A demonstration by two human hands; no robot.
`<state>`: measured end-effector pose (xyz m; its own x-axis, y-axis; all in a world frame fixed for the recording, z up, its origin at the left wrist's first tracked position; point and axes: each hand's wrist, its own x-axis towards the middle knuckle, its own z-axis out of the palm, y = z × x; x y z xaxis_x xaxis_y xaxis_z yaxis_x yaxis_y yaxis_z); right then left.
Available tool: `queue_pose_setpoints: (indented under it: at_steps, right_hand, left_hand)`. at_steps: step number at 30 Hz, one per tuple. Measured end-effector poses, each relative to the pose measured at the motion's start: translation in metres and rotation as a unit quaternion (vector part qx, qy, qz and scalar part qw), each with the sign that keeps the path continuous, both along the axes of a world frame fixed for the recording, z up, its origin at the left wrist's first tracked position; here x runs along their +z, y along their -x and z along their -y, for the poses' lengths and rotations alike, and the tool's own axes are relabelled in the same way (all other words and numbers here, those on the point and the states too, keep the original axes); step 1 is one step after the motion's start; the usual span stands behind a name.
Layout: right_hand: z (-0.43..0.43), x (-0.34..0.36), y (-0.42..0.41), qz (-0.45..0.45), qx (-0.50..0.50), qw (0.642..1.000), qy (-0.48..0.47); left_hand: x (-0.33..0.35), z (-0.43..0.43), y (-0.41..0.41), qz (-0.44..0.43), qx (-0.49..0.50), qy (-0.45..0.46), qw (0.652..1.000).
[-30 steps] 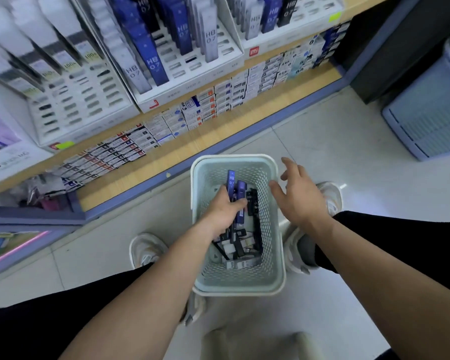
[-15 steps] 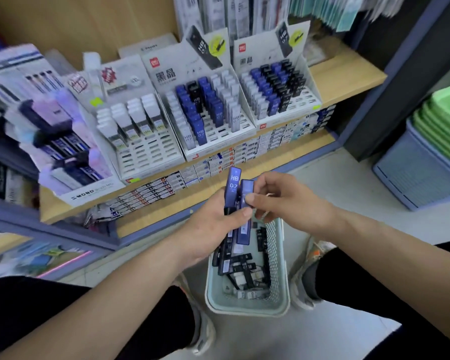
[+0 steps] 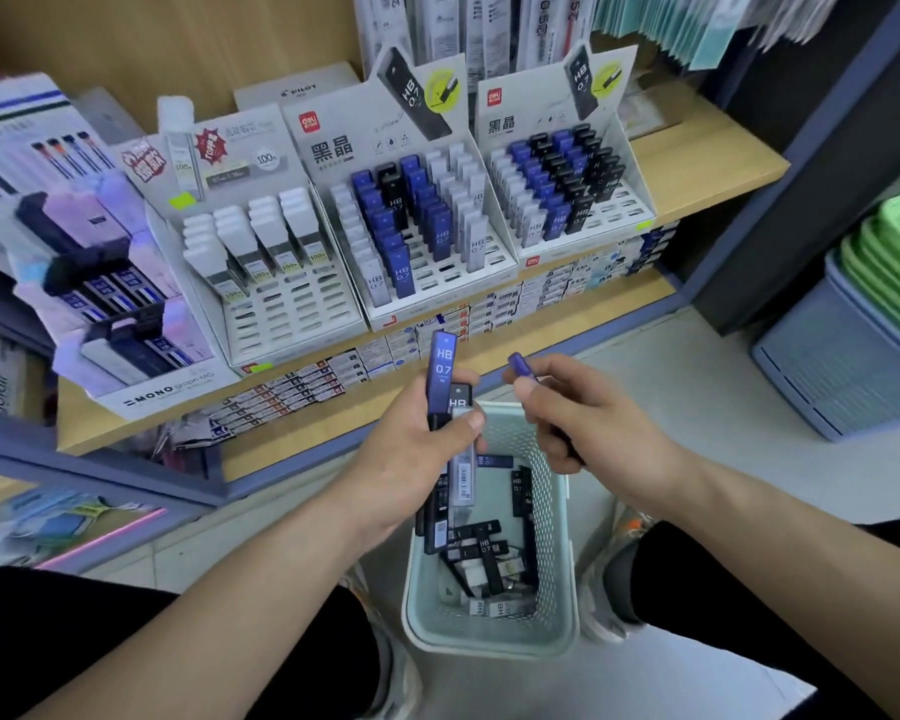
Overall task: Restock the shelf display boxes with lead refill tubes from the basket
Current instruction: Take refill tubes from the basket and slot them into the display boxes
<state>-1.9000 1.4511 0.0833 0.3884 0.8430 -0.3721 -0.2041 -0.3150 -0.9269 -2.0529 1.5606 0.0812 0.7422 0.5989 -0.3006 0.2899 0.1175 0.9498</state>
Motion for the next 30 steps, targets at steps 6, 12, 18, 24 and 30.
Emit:
queue_pose_setpoints:
  at_steps: [6,12,18,24,30]
  right_hand:
    - [-0.015,-0.009,-0.005,-0.04,-0.025,0.999,-0.023]
    - [-0.026,-0.008,-0.015,-0.023,-0.056,0.998,-0.032]
    - [-0.047,0.028,-0.034,0.111,-0.048,0.991,-0.063]
    - [-0.098,0.08,-0.071,0.292,0.004,0.955,-0.058]
    - [-0.143,0.074,-0.087,0.445,0.04,0.892,-0.063]
  left_hand:
    - [0.004,-0.014,-0.013,0.003,0.003,0.016,1.0]
    - [0.004,-0.02,-0.016,-0.008,0.007,0.005,1.0]
    - [0.024,-0.036,-0.005,-0.011,0.02,-0.032,0.999]
    - [0.057,-0.06,0.008,-0.014,0.029,-0.073,0.997]
    - [0.052,-0.07,0.019,-0.011,0.062,-0.045,0.997]
